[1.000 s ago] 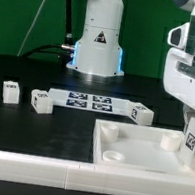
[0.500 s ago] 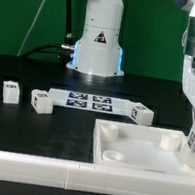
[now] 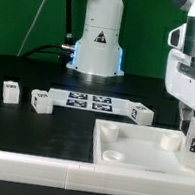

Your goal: Assemble one leg

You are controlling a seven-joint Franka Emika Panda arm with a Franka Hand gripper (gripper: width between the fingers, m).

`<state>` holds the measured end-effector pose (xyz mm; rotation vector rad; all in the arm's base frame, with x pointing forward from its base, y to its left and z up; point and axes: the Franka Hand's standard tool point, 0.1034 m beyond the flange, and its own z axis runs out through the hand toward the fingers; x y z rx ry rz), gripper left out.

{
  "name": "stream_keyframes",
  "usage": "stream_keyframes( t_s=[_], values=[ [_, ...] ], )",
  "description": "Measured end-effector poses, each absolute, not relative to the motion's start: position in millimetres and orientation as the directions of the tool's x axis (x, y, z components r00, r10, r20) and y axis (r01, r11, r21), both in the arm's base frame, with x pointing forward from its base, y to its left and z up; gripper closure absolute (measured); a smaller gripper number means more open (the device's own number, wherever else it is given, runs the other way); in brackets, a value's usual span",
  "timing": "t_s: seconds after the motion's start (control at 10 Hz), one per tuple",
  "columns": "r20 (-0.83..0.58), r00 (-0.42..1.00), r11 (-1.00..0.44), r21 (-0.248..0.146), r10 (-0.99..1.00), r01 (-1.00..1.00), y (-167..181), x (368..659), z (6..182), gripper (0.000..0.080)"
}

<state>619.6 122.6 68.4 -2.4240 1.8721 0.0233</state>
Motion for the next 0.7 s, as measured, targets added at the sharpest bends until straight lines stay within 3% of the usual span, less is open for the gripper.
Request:
stream_keyframes(
  t_s=[0.4, 0.7],
  values=[
    [-0.016, 0.698, -0.696, -0.058, -0.716, -0.716, 119.8, 619.1, 67.8, 0.0151],
    [0.007, 0.880, -0.879, -0.046, -0.475, -0.474, 119.3, 620.9, 69.7, 0.0151]
  ],
)
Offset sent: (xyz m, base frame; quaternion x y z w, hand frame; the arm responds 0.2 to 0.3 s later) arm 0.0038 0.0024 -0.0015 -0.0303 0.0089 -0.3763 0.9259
